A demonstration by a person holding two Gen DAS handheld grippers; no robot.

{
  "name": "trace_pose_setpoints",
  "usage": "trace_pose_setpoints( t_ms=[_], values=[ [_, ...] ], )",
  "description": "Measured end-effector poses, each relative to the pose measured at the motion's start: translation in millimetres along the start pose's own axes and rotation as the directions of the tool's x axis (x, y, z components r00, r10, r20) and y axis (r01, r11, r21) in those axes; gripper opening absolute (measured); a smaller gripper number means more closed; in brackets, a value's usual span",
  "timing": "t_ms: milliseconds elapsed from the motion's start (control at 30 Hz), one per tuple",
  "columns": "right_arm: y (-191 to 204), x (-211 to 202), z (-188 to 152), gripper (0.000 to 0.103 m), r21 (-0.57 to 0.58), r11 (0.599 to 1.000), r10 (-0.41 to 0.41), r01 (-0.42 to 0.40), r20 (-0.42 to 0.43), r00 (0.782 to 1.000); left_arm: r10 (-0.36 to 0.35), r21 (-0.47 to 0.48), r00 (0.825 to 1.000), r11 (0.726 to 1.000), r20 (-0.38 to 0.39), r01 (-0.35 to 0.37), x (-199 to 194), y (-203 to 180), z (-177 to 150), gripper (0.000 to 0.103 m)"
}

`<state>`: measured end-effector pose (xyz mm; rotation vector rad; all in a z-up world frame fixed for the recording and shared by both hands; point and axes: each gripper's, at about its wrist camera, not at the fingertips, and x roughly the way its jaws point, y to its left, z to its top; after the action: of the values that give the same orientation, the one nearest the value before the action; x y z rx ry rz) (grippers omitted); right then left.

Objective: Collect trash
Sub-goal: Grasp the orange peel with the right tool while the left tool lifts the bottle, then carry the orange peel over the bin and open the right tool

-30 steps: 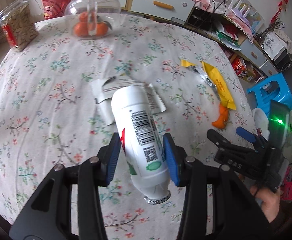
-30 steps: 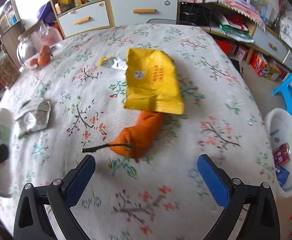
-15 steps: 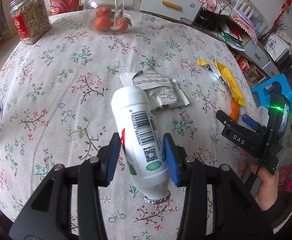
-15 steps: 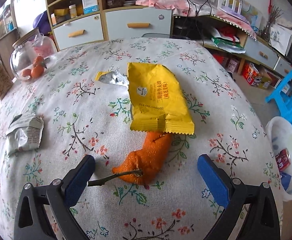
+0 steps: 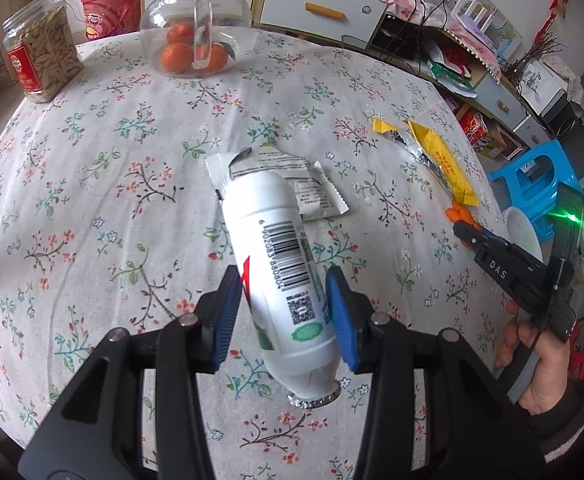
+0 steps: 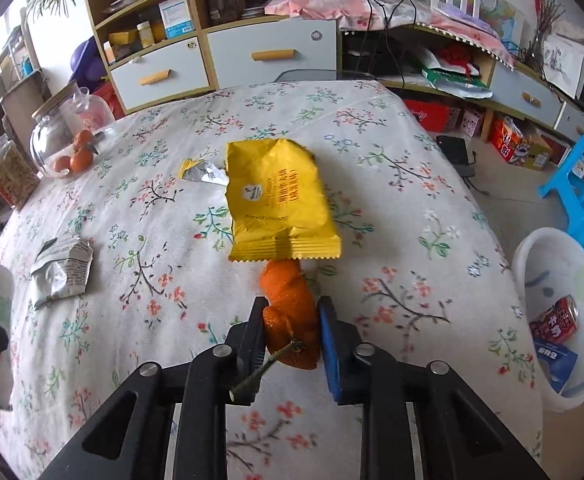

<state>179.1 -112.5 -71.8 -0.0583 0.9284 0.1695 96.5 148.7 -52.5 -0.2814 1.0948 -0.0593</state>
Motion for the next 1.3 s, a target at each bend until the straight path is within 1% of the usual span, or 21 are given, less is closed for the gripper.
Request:
trace_pose_setpoints(
  t_ms=[167, 333, 533, 733, 900, 1000, 1100, 1200, 1233, 1267, 1300],
  values=[
    [-13.1, -19.6, -1.7, 0.024, 0.001, 1.0, 0.028, -0.028, 0.023, 0.999, -0.016, 0.006, 1.0, 1.0, 0.004, 0.016, 1.3, -10.1, 3.7, 0.045],
    [-30.6, -37.0, -3.9, 0.024, 0.024, 0.998, 0.058, -0.059, 0.035, 0.998, -0.035, 0.028, 0.999, 0.999, 0.005, 0.035, 4.0, -29.2, 4.9, 0.045],
    [-65.3, -56.1, -1.2, 0.024, 0.09, 0.994, 0.06, -0.065, 0.061, 0.996, -0.061, 0.067, 0.998, 0.996, 0.011, 0.06, 8.3, -55.7, 6.8, 0.045],
    [-117.4, -68.4, 0.7, 0.024, 0.196, 0.98, 0.012, -0.025, 0.07, 0.998, -0.078, 0.1, 0.997, 0.992, 0.002, 0.078, 17.6, -83.2, 6.9, 0.045],
    [-161.6, -78.2, -1.6, 0.024, 0.26, 0.964, -0.069, 0.052, 0.057, 0.996, -0.093, 0.129, 0.996, 0.987, -0.006, 0.093, 24.7, -106.1, 7.1, 0.045],
    [-185.4, -79.9, -5.6, 0.024, 0.299, 0.952, -0.087, 0.071, 0.038, 0.996, -0.099, 0.155, 0.995, 0.983, -0.01, 0.1, 28.8, -120.0, 5.1, 0.045],
    [-208.3, -79.6, -11.9, 0.025, 0.337, 0.938, -0.084, 0.076, 0.007, 0.996, -0.101, 0.179, 0.995, 0.978, -0.021, 0.103, 33.8, -133.8, 2.9, 0.045],
    [-224.1, -74.8, -17.8, 0.033, 0.353, 0.935, -0.036, 0.045, -0.031, 0.999, -0.109, 0.196, 0.994, 0.974, -0.032, 0.113, 38.7, -147.3, 3.6, 0.045],
    [-229.4, -74.3, -20.3, 0.043, 0.36, 0.932, -0.036, 0.048, -0.042, 0.998, -0.114, 0.199, 0.993, 0.973, -0.034, 0.119, 39.4, -151.7, 3.9, 0.045],
    [-232.4, -76.0, -22.3, 0.058, 0.367, 0.929, -0.043, 0.056, -0.043, 0.998, -0.12, 0.205, 0.992, 0.971, -0.035, 0.124, 39.9, -156.6, 3.8, 0.045],
    [-236.3, -78.6, -24.3, 0.064, 0.375, 0.925, -0.051, 0.061, -0.038, 0.998, -0.124, 0.212, 0.992, 0.969, -0.036, 0.129, 40.2, -162.0, 3.3, 0.045]
  ],
)
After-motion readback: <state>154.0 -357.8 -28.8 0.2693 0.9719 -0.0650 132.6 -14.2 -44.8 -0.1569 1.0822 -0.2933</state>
